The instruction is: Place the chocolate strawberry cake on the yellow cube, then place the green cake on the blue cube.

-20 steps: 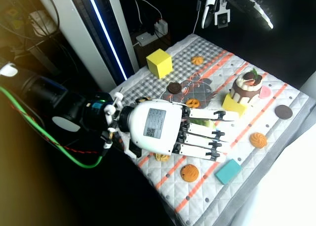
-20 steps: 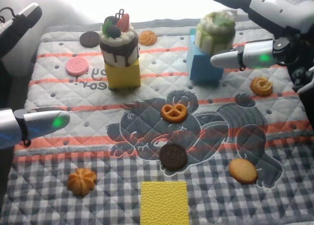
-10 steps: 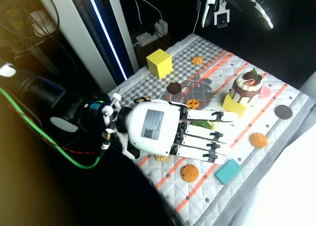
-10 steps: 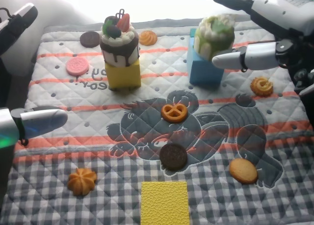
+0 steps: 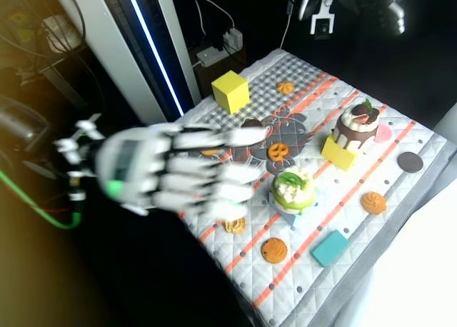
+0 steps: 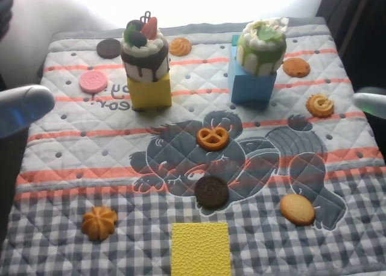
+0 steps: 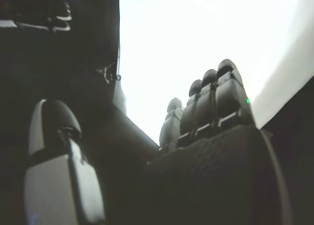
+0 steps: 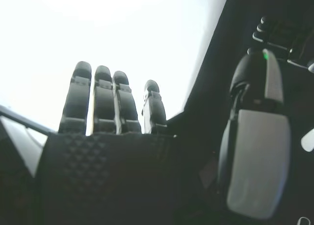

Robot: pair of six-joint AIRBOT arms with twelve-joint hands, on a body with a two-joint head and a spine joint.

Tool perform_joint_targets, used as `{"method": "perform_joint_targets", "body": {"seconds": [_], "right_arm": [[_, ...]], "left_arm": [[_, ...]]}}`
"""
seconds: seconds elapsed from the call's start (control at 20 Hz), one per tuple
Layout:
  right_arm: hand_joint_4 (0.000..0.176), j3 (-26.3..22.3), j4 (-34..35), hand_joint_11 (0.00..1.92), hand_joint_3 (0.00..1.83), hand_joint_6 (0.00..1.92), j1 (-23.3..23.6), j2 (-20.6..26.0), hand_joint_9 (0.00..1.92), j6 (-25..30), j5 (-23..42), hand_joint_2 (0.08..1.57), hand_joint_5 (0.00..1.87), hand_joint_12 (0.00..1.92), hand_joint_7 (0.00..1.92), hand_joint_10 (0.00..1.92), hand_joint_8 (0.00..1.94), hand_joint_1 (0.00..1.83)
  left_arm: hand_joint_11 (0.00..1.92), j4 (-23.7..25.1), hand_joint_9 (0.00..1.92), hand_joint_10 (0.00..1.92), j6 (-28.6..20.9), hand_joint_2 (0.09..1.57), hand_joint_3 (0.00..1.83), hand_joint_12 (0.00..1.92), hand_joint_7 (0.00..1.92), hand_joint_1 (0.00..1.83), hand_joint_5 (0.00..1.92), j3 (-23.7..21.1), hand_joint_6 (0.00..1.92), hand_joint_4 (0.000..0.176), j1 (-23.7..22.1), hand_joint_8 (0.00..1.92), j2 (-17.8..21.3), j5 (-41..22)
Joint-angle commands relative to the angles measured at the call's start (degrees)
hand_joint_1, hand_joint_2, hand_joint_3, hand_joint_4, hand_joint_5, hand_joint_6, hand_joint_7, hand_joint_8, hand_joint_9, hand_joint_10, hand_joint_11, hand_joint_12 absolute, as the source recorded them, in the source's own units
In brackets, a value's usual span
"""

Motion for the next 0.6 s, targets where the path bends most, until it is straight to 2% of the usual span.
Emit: {"method": "perform_joint_targets", "body": {"seconds": [0.0, 0.05, 0.1, 0.15, 0.2, 0.25, 0.3, 0.35, 0.4, 0.45, 0.5, 0.55], "right_arm": [[0.172, -0.6, 0.0, 0.0, 0.0, 0.0, -1.4, 0.2, 0.0, 0.8, 13.3, 0.93, 0.0, 0.0, 0.0, 0.0, 0.0, 0.66], [0.175, -1.4, 0.2, 0.0, 0.0, 0.0, -2.7, 0.2, 0.0, 1.0, 14.2, 0.91, 0.0, 0.0, 0.0, 0.0, 0.0, 0.65], [0.176, -1.9, -0.5, 0.0, 0.0, 0.0, -2.7, 0.6, 0.0, 1.1, 14.2, 0.9, 0.0, 0.0, 0.0, 0.0, 0.0, 0.66], [0.176, -1.8, -1.7, 0.0, 0.0, 0.0, -2.0, 0.7, 0.0, 1.1, 14.2, 0.92, 0.0, 0.0, 0.0, 0.0, 0.0, 0.6], [0.176, -1.4, -1.9, 0.0, 0.0, 0.0, -1.9, 0.7, 0.0, 1.1, 14.2, 0.92, 0.0, 0.0, 0.0, 0.0, 0.0, 0.54], [0.176, -1.1, -1.9, 0.0, 0.0, 0.0, -1.9, 0.7, 0.0, 1.1, 14.2, 0.91, 0.0, 0.0, 0.0, 0.0, 0.0, 0.57], [0.176, -0.9, -1.9, 0.0, 0.0, 0.0, -1.9, 0.7, 0.0, 1.5, 14.2, 0.89, 0.0, 0.0, 0.0, 0.0, 0.0, 0.58], [0.176, -0.9, -2.0, 0.0, 0.0, 0.0, -1.9, 0.7, 0.0, 1.7, 14.2, 0.9, 0.0, 0.0, 0.0, 0.0, 0.0, 0.54], [0.15, -1.0, -2.4, 0.0, 0.02, 0.0, -1.7, 0.8, 0.0, 1.8, 14.2, 0.96, 0.0, 0.0, 0.0, 0.0, 0.0, 0.51], [0.15, -1.0, -2.6, 0.0, 0.02, 0.0, -1.6, 0.8, 0.0, 1.8, 14.2, 0.96, 0.0, 0.0, 0.0, 0.0, 0.0, 0.51], [0.168, -1.1, -3.4, 0.0, 0.02, 0.0, -1.3, 1.0, 0.0, 1.8, 14.2, 0.98, 0.0, 0.0, 0.0, 0.0, 0.0, 0.49], [0.125, -1.3, -4.7, 0.0, 0.01, 0.0, -0.3, 1.5, 0.0, 1.8, 14.2, 0.97, 0.0, 0.0, 0.0, 0.0, 0.0, 0.56]], "left_arm": [[0.0, 1.2, 0.0, 0.0, -1.4, 0.86, 0.01, 0.0, 0.0, 0.61, 0.0, -0.3, 0.0, 0.163, 0.3, 0.0, -0.1, -10.2], [0.0, 1.9, 0.0, 0.0, -2.1, 0.9, 0.03, 0.0, 0.0, 0.52, 0.0, -0.8, 0.0, 0.153, 1.0, 0.0, 0.0, -12.2], [0.0, 2.4, 0.0, 0.0, -2.8, 1.02, 0.03, 0.0, 0.0, 0.5, 0.0, -1.2, 0.0, 0.117, 1.8, 0.0, 0.2, -14.2], [0.0, 2.4, 0.0, 0.0, -4.3, 1.02, 0.02, 0.0, 0.0, 0.48, 0.0, -1.5, 0.0, 0.137, 3.0, 0.0, 0.5, -15.9], [0.0, 2.6, 0.0, 0.0, -5.1, 1.03, 0.02, 0.0, 0.0, 0.47, 0.0, -1.3, 0.0, 0.129, 3.0, 0.0, 0.6, -15.9], [0.0, 2.6, 0.0, 0.0, -5.2, 0.99, 0.0, 0.0, 0.0, 0.48, 0.0, -1.0, 0.0, 0.111, 3.0, 0.0, 0.4, -15.8], [0.0, 2.5, 0.0, 0.0, -5.4, 1.0, 0.01, 0.0, 0.0, 0.52, 0.0, -0.7, 0.0, 0.096, 2.9, 0.0, 0.0, -15.8], [0.0, 2.5, 0.0, 0.0, -5.9, 1.01, 0.01, 0.0, 0.0, 0.46, 0.0, -0.5, 0.0, 0.091, 2.7, 0.0, -0.2, -15.9], [0.04, 3.1, 0.01, 0.0, -6.7, 1.02, 0.01, 0.02, 0.02, 0.5, 0.04, -0.3, 0.01, 0.094, 2.2, 0.01, -0.7, -15.9], [0.04, 3.2, 0.01, 0.0, -6.7, 1.02, 0.01, 0.02, 0.02, 0.5, 0.04, -0.3, 0.01, 0.094, 2.1, 0.01, -0.7, -15.9], [0.06, 3.4, 0.0, 0.0, -7.0, 1.05, 0.02, 0.03, 0.02, 0.48, 0.03, -0.3, 0.01, 0.087, 2.0, 0.01, -0.7, -15.9], [0.01, 3.8, 0.0, 0.0, -7.4, 1.05, 0.0, 0.39, 0.0, 0.51, 0.01, -0.3, 0.0, 0.142, 1.5, 0.0, -0.5, -15.9]]}}
